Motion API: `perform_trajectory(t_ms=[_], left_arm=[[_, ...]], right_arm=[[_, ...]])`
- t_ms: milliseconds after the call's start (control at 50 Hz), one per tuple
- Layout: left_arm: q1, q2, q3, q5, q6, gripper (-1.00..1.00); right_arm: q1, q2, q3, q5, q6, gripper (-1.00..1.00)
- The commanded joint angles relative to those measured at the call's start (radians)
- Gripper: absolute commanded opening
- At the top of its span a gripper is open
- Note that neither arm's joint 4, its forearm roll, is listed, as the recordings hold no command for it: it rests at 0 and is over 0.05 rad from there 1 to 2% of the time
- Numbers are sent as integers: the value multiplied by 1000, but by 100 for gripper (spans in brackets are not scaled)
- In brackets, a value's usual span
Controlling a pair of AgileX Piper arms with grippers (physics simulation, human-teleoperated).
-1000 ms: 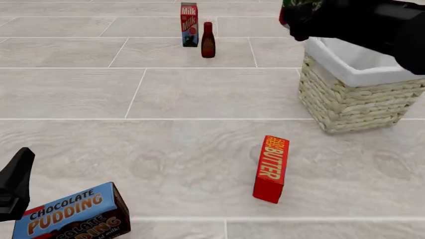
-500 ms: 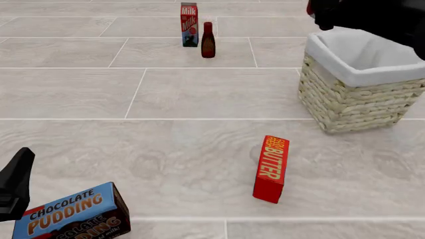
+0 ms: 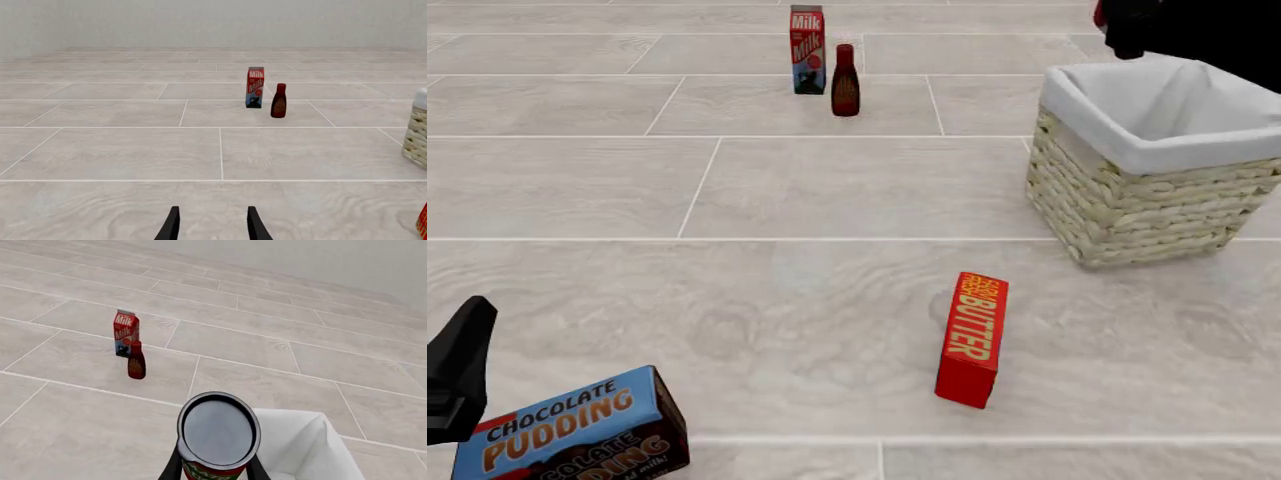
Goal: Pick the tomato sauce and place it in the basket.
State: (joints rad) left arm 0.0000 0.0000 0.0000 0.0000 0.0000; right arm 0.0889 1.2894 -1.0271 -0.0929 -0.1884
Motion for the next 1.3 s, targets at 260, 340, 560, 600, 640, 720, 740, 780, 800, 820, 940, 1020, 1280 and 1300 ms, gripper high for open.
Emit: perform_trajectory(t_ms=[260, 340, 560, 600, 640, 720, 740, 780, 800, 820, 940, 1020, 1280, 1300], left_arm=[[0, 0, 0, 0, 0, 100], [0, 0, 0, 0, 0, 100], [0, 0, 0, 0, 0, 100], [0, 0, 0, 0, 0, 100], [0, 0, 0, 0, 0, 100], [0, 0, 0, 0, 0, 100], [0, 0, 0, 0, 0, 100], [0, 0, 0, 0, 0, 100], [0, 0, 0, 0, 0, 100], [0, 0, 0, 0, 0, 100], [0, 0, 0, 0, 0, 100], [0, 0, 0, 0, 0, 100], [0, 0, 0, 0, 0, 100], [0, 0, 0, 0, 0, 100]], right_arm=[[-71, 7, 9, -30, 28, -100], [-79, 17, 15, -43, 37, -100], [-115, 47, -9, -54, 56, -100], [-117, 48, -10, -54, 57, -100], [-119, 52, -16, -46, 70, -100], [-134, 61, -24, -47, 68, -100], [-134, 63, -27, -45, 73, -100], [-139, 65, -31, -43, 72, -100], [-141, 67, -33, -42, 70, -100], [-141, 69, -34, -41, 71, -100], [-151, 87, -37, -40, 59, -100], [-160, 100, -45, -39, 55, -100], [-174, 126, -62, -37, 42, -100], [-175, 128, -65, -35, 42, -100]])
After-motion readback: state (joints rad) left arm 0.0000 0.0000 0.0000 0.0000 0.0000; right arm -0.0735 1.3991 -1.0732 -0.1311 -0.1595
